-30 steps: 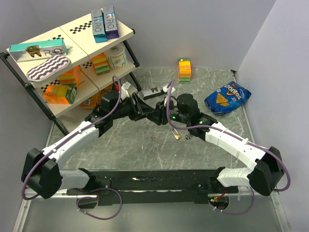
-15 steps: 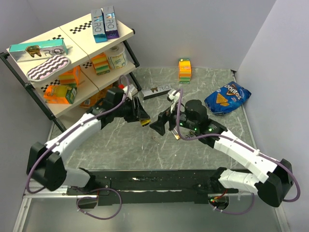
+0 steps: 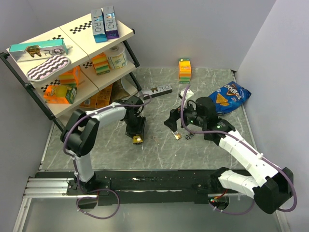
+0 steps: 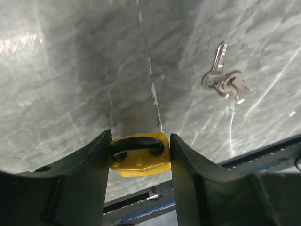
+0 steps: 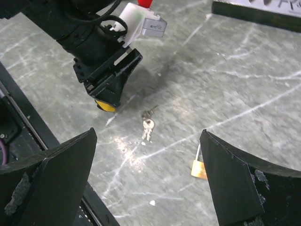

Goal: Lock with the key
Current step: Place the lock at the center of the board.

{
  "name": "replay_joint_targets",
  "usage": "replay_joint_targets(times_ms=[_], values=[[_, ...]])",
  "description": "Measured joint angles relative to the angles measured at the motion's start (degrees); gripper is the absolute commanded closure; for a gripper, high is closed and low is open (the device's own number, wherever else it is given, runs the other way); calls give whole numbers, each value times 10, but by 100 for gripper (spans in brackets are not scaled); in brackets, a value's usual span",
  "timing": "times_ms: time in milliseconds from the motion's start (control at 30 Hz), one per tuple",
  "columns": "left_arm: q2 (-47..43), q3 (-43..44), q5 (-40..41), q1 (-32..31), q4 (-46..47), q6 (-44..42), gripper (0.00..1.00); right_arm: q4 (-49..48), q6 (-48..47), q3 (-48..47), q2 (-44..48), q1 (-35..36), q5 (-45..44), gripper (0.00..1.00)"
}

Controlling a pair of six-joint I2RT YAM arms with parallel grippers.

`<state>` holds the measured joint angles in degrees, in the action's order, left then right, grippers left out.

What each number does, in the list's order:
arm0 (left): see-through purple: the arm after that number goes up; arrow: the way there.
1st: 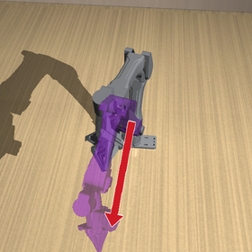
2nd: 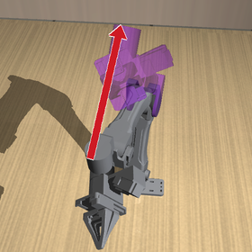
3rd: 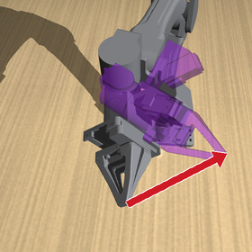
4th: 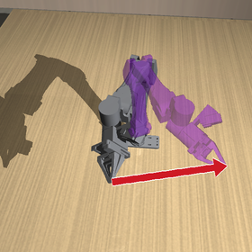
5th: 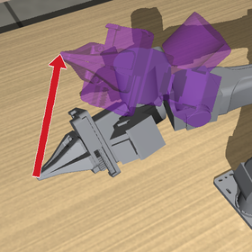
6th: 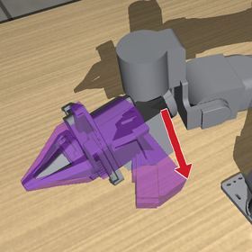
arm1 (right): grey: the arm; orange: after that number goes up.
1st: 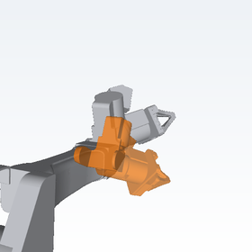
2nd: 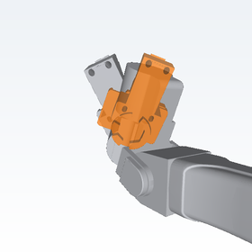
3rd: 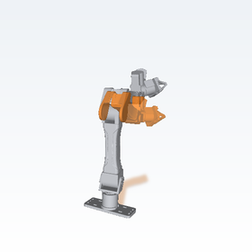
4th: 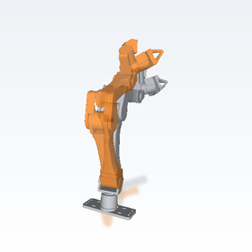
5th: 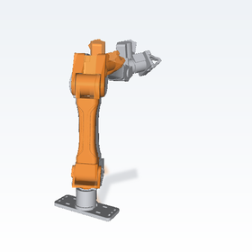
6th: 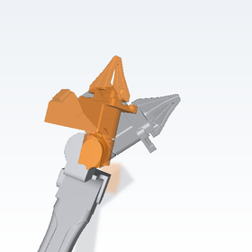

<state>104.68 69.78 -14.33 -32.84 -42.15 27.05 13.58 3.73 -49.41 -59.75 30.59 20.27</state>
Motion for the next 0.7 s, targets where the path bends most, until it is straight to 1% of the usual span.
replay_joint_targets(times_ms=[67,233,267,333,367,400,433,467,500,533,633,667,700], values=[[17,17,13,-6,-13,-3,93,8,-2,1,0,-9,2,1],[56,55,28,-22,-13,-4,91,17,-3,7,1,-15,6,1],[61,60,29,-23,-16,-3,85,20,-3,8,1,-16,6,1],[66,67,30,-24,-23,-3,79,23,-4,10,1,-19,7,1],[68,70,31,-24,-25,-3,67,25,-4,10,1,-20,8,1],[70,72,30,-24,-27,-2,61,25,-4,10,1,-21,9,1],[72,74,31,-24,-30,-2,57,26,-4,10,1,-23,9,1],[73,76,31,-24,-31,-2,48,26,-4,10,2,-24,10,1],[75,77,31,-24,-33,-2,44,26,-4,10,2,-26,11,1],[75,78,31,-24,-34,-2,31,28,-4,10,2,-28,13,1],[77,82,30,-24,-35,2,13,29,-5,10,2,-31,15,0],[77,84,32,-24,-34,1,12,29,-5,10,2,-32,15,1],[77,86,32,-24,-34,1,6,30,-7,10,2,-33,16,0]])
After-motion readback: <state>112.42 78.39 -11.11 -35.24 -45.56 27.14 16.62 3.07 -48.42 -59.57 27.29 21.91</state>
